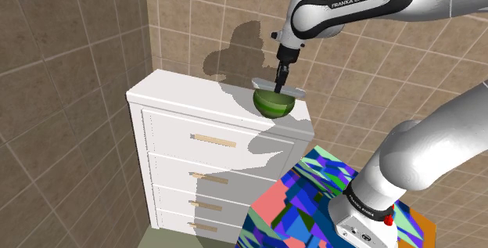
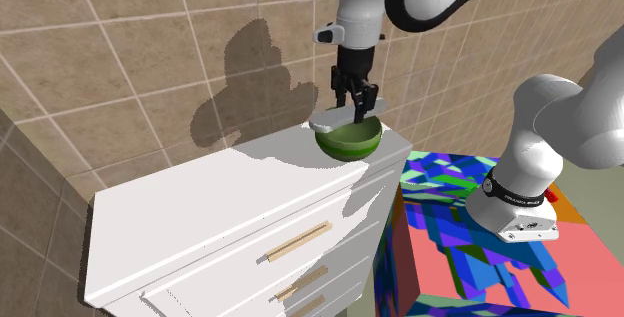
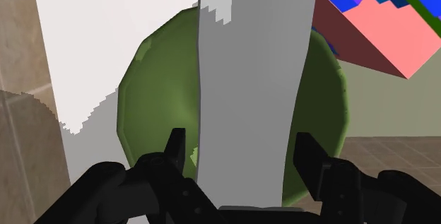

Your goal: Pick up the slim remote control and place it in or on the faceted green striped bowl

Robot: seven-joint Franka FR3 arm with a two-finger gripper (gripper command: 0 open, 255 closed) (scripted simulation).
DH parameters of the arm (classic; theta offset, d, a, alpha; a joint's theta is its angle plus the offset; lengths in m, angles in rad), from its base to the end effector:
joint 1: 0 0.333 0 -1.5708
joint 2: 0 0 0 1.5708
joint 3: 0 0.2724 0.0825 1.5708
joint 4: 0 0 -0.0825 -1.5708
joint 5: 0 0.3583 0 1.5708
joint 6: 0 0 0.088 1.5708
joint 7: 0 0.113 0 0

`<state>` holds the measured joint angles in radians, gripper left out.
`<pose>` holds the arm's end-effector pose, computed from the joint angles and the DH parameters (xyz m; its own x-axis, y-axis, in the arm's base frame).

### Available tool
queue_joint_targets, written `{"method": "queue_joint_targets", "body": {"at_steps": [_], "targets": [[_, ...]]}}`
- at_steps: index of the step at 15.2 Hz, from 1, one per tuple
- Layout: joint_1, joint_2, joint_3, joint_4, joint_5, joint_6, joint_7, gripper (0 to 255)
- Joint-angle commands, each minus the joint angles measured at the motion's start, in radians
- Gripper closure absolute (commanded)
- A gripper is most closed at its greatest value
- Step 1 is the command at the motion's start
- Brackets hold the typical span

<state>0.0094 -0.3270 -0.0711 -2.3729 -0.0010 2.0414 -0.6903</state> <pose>0.4337 -0.0270 0.4132 0.8064 0.5914 0.0099 0.5914 -0.8061 -0.0203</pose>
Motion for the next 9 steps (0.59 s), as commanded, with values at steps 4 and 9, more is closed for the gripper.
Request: {"method": "queue_joint_targets", "body": {"at_steps": [4,9], "targets": [[0.000,0.019,-0.002,-0.029,0.001,0.049,-0.002,255],[0.000,0.019,-0.002,-0.029,0.001,0.049,-0.002,255]]}}
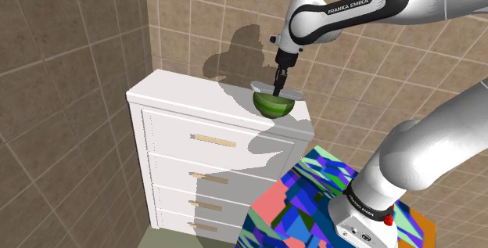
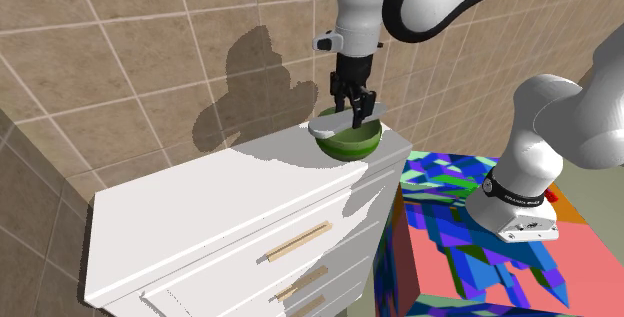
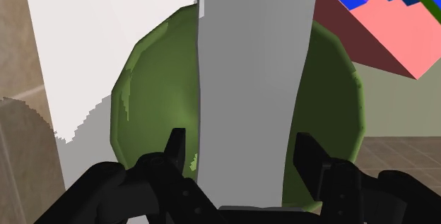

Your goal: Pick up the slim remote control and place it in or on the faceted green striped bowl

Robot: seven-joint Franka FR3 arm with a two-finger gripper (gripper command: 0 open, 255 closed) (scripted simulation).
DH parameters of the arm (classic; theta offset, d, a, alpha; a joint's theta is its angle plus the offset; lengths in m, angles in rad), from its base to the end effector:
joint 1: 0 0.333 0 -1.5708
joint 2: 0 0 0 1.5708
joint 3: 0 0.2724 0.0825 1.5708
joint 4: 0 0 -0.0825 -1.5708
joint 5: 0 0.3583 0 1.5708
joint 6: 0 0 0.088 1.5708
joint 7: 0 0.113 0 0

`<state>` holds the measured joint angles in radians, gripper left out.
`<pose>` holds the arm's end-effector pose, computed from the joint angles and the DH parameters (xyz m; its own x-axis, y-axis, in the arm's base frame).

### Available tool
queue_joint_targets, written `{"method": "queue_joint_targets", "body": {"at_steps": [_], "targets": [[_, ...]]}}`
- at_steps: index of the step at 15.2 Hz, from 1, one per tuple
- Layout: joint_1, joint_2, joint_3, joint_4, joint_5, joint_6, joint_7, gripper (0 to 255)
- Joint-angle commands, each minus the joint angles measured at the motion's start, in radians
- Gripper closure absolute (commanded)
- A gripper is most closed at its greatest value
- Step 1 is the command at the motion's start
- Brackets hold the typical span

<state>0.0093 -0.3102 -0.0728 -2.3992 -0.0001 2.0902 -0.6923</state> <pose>0.4348 -0.0276 0.3985 0.8067 0.5909 0.0145 0.5910 -0.8065 -0.0168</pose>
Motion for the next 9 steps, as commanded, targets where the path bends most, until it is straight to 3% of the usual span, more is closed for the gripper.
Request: {"method": "queue_joint_targets", "body": {"at_steps": [1,2,7,9], "targets": [[0.000,0.002,0.000,-0.003,0.000,0.000,0.000,255],[0.000,0.002,0.000,-0.002,0.000,-0.001,0.000,0],[0.000,0.002,0.000,-0.003,0.000,0.000,0.000,0],[-0.001,-0.021,0.001,0.046,-0.002,-0.071,0.001,0]]}}
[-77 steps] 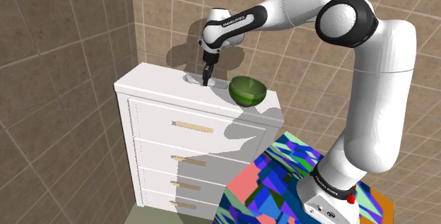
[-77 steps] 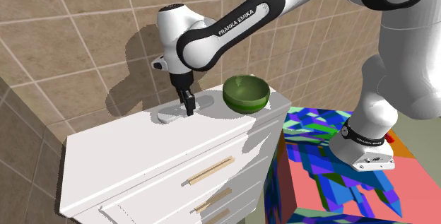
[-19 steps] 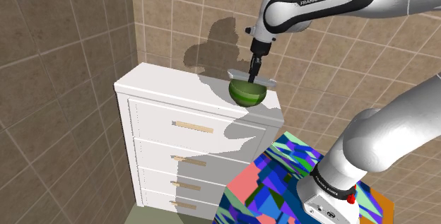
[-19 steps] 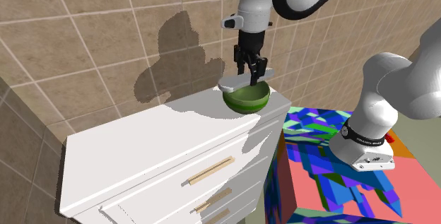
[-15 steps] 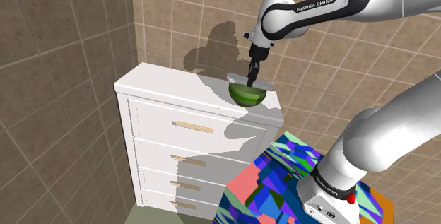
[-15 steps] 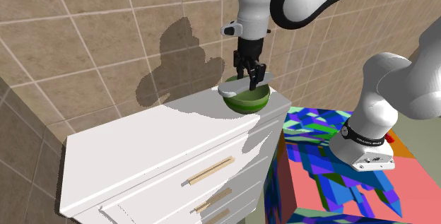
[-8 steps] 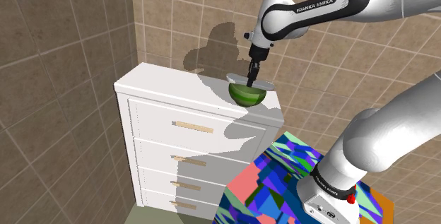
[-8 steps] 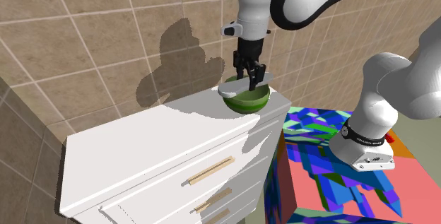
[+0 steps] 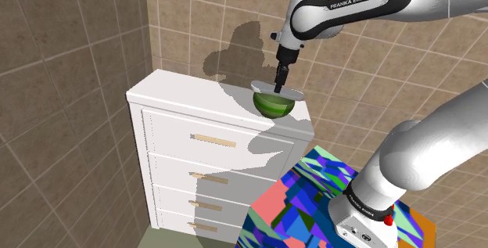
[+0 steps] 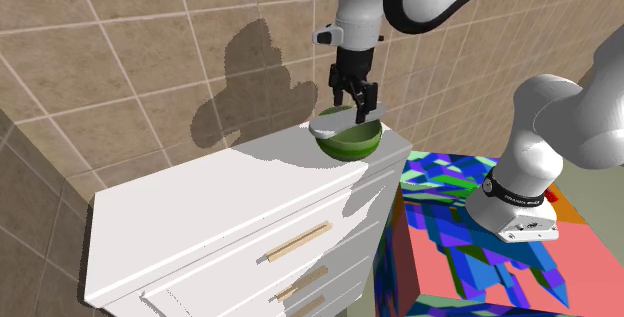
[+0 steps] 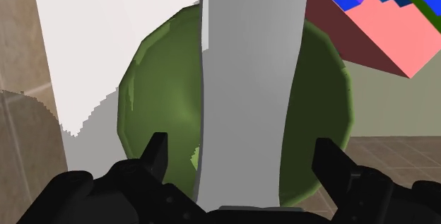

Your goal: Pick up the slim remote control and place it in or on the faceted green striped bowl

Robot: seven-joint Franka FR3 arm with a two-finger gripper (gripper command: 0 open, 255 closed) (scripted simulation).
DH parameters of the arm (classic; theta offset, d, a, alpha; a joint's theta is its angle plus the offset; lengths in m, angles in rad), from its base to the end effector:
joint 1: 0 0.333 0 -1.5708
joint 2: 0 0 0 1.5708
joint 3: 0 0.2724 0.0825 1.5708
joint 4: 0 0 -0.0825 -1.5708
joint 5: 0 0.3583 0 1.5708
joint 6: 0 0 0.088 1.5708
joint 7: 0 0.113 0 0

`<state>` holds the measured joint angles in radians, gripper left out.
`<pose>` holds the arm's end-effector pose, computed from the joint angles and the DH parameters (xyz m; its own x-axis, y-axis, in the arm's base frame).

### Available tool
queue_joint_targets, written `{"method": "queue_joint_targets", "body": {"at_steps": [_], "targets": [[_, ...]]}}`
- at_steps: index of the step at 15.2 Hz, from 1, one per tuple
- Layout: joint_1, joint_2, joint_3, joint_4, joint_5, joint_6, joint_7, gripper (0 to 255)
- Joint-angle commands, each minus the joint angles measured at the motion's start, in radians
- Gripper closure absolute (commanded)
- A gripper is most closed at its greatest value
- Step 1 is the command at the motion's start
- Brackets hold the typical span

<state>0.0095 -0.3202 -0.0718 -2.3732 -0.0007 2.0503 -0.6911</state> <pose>0.4352 -0.0274 0.4109 0.8064 0.5913 0.0113 0.5914 -0.8062 -0.0191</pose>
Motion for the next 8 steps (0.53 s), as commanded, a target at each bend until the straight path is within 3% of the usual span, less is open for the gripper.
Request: {"method": "queue_joint_targets", "body": {"at_steps": [1,8], "targets": [[-0.001,-0.020,0.000,0.045,-0.001,-0.066,0.000,0],[-0.001,-0.026,0.000,0.067,-0.002,-0.094,0.000,0]]}}
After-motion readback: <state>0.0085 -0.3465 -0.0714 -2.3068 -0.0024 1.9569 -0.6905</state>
